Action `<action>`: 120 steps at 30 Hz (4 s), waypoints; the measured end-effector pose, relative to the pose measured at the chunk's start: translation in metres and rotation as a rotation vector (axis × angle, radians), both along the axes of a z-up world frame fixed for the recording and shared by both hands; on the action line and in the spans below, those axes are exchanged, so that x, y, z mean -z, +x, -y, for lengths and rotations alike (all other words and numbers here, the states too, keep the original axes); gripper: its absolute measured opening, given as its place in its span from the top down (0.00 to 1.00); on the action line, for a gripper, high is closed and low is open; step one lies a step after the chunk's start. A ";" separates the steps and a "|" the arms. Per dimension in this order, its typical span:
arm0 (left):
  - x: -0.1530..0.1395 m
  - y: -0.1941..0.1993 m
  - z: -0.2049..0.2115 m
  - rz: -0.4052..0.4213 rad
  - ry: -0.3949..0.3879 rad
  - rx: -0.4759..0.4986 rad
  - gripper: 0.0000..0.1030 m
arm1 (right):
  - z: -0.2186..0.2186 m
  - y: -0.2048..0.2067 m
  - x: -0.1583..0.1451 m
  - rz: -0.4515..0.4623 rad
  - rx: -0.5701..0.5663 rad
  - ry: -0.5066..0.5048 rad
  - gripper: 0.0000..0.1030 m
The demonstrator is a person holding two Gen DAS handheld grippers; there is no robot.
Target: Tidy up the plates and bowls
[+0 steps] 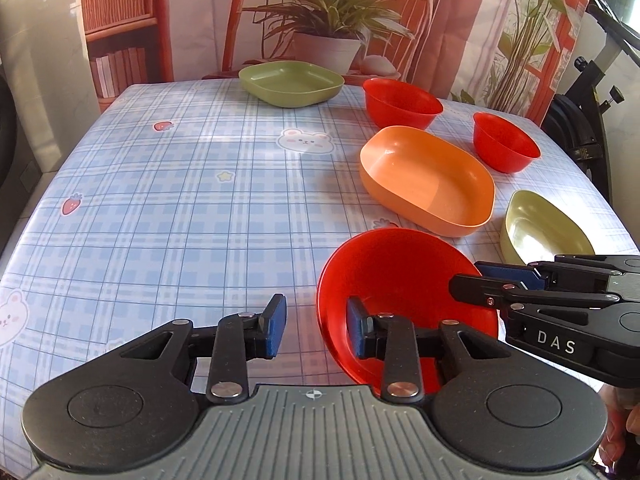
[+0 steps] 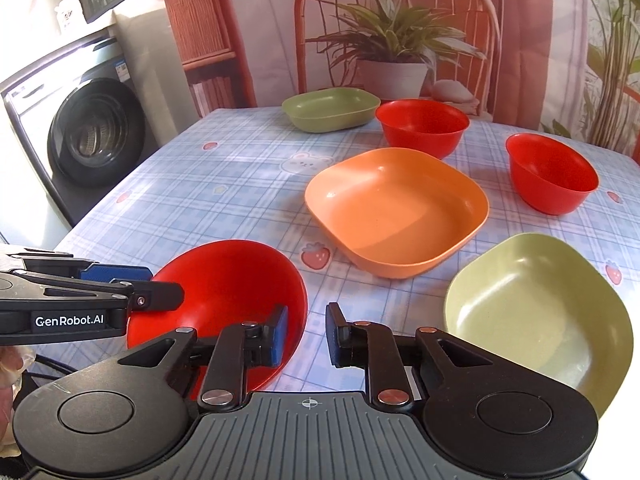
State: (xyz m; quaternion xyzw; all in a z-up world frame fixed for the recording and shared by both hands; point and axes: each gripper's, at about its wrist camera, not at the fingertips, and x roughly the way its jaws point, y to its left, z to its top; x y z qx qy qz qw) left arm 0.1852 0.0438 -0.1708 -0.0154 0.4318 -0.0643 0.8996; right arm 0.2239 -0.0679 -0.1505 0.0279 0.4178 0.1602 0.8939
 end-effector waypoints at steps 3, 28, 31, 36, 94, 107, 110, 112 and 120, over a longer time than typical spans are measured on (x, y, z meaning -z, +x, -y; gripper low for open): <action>0.004 0.000 0.000 -0.026 -0.005 -0.013 0.73 | 0.003 0.000 -0.001 -0.009 -0.003 0.018 0.84; 0.009 -0.001 0.001 -0.050 -0.060 -0.012 0.88 | 0.008 -0.001 0.008 -0.088 -0.001 0.107 0.90; 0.008 -0.001 0.001 -0.044 -0.049 -0.014 0.88 | 0.007 -0.001 0.005 -0.071 -0.004 0.100 0.90; -0.001 0.005 0.004 -0.007 -0.017 0.002 0.88 | 0.011 0.006 -0.004 -0.052 0.003 0.113 0.90; -0.016 0.236 0.237 -0.011 0.100 0.418 0.87 | 0.262 0.168 0.009 0.077 0.409 0.145 0.91; -0.010 0.247 0.239 -0.021 0.111 0.414 0.69 | 0.258 0.168 0.007 0.055 0.447 0.090 0.88; -0.012 0.247 0.228 -0.018 0.045 0.381 0.53 | 0.258 0.161 0.000 0.076 0.471 0.101 0.87; -0.015 0.245 0.224 -0.011 0.038 0.377 0.53 | 0.255 0.157 -0.007 0.084 0.473 0.098 0.87; -0.051 0.234 0.178 0.101 -0.025 0.394 0.53 | 0.228 0.155 -0.041 0.135 0.401 0.098 0.83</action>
